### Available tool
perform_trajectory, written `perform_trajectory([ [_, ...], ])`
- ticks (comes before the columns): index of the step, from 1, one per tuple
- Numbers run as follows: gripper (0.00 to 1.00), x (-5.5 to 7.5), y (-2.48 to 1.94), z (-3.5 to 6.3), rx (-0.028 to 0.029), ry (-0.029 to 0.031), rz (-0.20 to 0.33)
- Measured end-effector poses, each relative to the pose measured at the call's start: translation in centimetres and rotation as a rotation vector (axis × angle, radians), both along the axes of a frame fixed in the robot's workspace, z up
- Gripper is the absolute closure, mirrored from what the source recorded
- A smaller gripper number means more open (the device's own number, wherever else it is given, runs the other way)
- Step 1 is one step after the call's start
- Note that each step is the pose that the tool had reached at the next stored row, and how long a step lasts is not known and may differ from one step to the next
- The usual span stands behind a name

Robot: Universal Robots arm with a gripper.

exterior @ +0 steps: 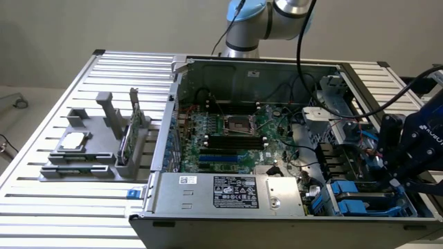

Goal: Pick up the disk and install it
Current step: 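Insert the first disk wire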

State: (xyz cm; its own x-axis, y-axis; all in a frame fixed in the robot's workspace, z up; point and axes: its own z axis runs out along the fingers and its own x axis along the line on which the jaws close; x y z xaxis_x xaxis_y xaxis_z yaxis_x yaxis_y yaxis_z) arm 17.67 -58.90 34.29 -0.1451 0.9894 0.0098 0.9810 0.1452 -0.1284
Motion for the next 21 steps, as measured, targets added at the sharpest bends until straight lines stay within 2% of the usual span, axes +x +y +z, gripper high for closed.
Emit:
perform_trajectory([
  [1, 0.83, 0.0, 0.0, -0.01, -0.0056, 0.0002, -0.003],
  [2, 0.83, 0.0, 0.0, -0.02, -0.0076, 0.0005, -0.004],
  [8, 0.83, 0.01, 0.19, -0.02, -0.0105, 0.0051, -0.008],
  [12, 0.83, 0.0, 0.33, -0.04, -0.0185, 0.0076, -0.012],
  [15, 0.83, 0.0, 0.39, -0.07, -0.0206, 0.0078, -0.014],
  [21, 0.83, 0.01, 0.61, -0.09, -0.0212, 0.0087, -0.018],
])
